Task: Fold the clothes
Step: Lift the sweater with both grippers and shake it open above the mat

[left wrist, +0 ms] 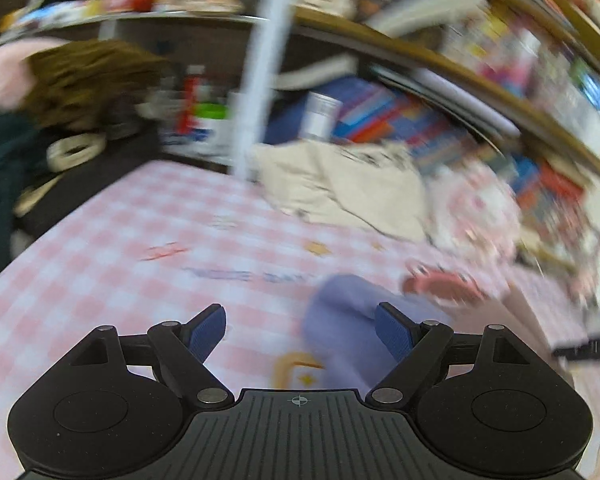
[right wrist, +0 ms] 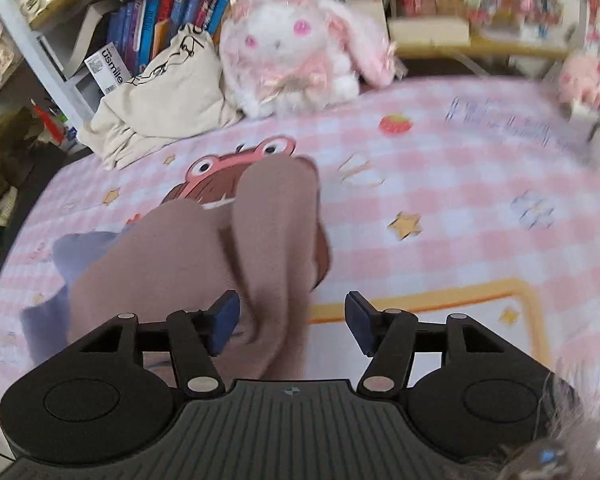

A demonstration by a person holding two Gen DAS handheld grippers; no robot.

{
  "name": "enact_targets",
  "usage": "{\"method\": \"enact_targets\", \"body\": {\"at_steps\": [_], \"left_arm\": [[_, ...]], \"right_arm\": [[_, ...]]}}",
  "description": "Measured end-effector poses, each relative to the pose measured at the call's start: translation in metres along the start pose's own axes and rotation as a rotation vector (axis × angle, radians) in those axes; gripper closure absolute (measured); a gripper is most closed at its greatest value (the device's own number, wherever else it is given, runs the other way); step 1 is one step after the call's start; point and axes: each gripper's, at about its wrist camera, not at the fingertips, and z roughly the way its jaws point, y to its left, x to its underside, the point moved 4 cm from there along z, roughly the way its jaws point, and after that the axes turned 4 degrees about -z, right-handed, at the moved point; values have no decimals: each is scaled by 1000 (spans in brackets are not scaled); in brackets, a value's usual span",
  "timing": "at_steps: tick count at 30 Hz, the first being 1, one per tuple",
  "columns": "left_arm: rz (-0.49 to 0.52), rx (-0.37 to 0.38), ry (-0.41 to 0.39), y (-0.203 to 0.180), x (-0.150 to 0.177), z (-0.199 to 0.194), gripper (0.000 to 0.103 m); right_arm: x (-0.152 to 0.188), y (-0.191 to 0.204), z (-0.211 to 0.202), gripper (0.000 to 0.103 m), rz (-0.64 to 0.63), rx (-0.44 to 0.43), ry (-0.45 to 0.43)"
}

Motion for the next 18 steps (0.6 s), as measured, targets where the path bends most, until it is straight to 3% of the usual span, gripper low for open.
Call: {"method": "enact_targets", "body": {"at_steps": [3,7,9,13,18], "left_arm": [[133,53,28,-33,3,12,19],[296,107,92,-71,13,37,19],[344,123,131,-84,17,50,19],[355,120,152,-95,16,67,19],[245,101,156,-75,4,73,19]], "right_arm": [[0,-5,-8,45,-20,19,-11],[1,0,-23,37,14,-84,-11],[1,7,-24,33,11,-95,-2],[8,20,-19,34,-22,-63,34],[17,46,-22,32,-252,47,-26]]}}
